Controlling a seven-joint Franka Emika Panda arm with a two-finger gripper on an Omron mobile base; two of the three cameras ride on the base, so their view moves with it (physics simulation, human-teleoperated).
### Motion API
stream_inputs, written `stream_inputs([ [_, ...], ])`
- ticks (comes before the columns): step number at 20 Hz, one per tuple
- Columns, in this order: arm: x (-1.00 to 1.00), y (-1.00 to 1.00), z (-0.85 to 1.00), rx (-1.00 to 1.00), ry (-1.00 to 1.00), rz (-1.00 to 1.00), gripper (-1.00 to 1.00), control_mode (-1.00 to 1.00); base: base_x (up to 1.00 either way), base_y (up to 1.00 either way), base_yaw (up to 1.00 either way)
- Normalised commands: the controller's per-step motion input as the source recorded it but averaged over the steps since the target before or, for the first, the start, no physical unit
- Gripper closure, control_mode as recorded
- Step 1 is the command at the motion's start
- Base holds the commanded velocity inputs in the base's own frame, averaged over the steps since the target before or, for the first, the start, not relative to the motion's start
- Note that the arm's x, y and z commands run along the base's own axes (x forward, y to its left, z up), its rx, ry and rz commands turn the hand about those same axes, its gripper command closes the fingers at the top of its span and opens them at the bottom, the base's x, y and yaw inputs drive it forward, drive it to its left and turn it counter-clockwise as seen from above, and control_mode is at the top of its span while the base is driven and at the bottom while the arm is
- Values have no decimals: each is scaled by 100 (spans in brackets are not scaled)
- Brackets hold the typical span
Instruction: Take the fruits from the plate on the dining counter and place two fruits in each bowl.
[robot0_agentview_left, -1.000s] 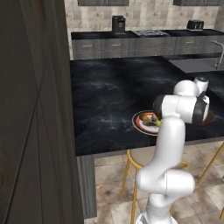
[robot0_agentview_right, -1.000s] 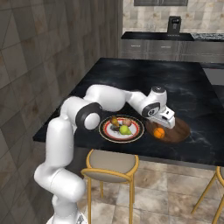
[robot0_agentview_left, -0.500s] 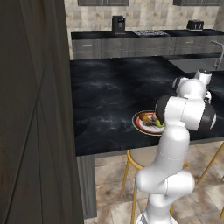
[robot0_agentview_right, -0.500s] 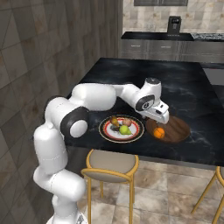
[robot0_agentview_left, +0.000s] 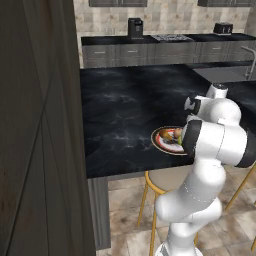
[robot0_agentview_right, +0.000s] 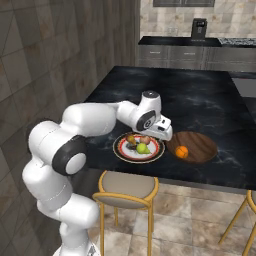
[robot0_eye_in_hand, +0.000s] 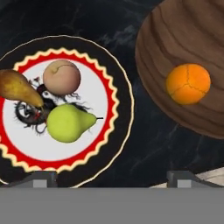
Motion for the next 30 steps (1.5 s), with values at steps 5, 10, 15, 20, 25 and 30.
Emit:
stream_inputs([
  [5, 2, 37, 0, 0, 0, 15, -100, -100, 0, 0, 0],
  [10, 5, 36, -10, 0, 4, 9, -100, -100, 0, 0, 0],
  [15, 2, 38, -16, 0, 4, 4, -100, -100, 0, 0, 0],
  [20, 17, 9, -15, 0, 2, 0, -100, -100, 0, 0, 0],
  [25, 29, -3, -16, 0, 0, 0, -100, -100, 0, 0, 0],
  [30, 44, -7, -8, 0, 1, 0, -100, -100, 0, 0, 0],
])
